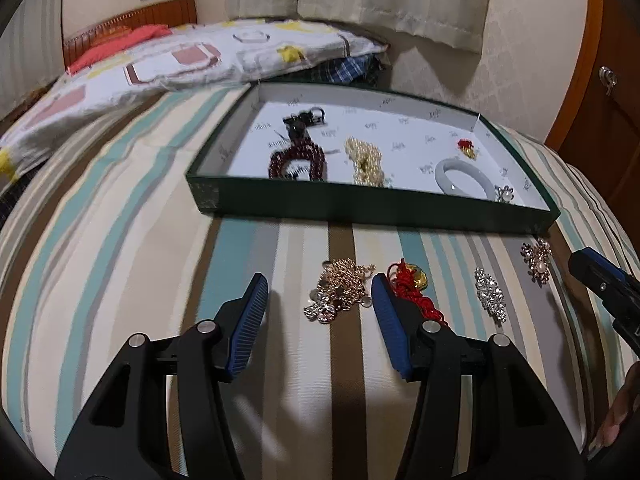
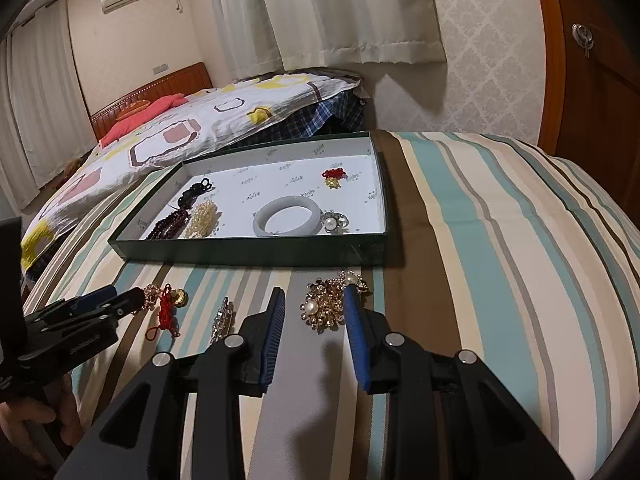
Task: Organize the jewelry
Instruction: 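Grasp gold chain with left tool while right tool approaches silver rhinestone brooch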
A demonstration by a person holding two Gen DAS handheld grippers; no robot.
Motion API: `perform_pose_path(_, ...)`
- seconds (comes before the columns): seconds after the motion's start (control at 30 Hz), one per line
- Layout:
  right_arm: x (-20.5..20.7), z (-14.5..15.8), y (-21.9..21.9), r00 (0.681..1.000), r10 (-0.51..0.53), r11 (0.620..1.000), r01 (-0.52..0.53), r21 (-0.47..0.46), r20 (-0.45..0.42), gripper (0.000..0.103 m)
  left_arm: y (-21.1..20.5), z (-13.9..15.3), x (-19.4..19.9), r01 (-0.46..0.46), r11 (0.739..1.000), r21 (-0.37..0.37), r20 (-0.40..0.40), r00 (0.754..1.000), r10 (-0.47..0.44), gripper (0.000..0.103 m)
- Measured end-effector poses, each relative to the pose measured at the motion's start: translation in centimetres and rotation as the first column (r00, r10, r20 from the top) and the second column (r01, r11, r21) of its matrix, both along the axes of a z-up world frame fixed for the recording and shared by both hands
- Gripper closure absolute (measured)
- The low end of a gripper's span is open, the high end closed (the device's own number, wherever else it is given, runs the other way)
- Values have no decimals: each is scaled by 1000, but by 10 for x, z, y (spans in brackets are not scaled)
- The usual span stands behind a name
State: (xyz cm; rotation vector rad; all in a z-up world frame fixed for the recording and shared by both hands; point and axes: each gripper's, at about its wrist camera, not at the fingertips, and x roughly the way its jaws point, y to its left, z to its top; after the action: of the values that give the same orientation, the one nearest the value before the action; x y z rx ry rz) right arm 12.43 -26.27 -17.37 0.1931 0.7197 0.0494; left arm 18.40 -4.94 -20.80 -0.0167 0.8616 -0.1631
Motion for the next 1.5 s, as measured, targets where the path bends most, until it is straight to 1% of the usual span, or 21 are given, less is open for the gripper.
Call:
perform_pose_path(0.07,1,-1,0,1000,0,1000,0,3,-2,72,-1,-3,2,2,1000,0,-24,1000,-2,50)
perform_pose_path(0.23,3,-2,0,1000,6,1000,-6,5,-7,72,-4,-2,5,14,1000,17,-35,999,-14,51)
perform_pose_path(0.3,3,-3,1,1000,9,1000,-8,5,-11,72,-7,-2,6,21,999,35,-34,999,-19,66)
perform_pose_path(0.37,3,-4,1,1000,10,1000,-10,5,-14,72,-7,-2,7,32,999,39,-33,999,-31,75)
perform_pose_path(0.4,3,-4,1,1000,11,1000,-11,5,-15,72,-8,-2,7,38,999,36,-32,999,-37,79)
perform_pose_path(0.5,4,-4,2,1000,12,1000,-12,3,-16,72,-8,-2,7,47,998,29,-32,998,-46,84)
perform_pose_path(0.67,4,-5,3,1000,16,1000,-16,0,-19,72,-7,-2,8,47,999,11,-33,998,-47,86)
perform_pose_path(1.1,4,-4,4,1000,17,1000,-17,-1,-19,72,-7,-1,8,52,999,4,-29,998,-51,88)
perform_pose_path(1.5,4,-3,9,999,27,1000,-27,-9,-20,72,1,4,3,39,999,19,1,999,-39,88)
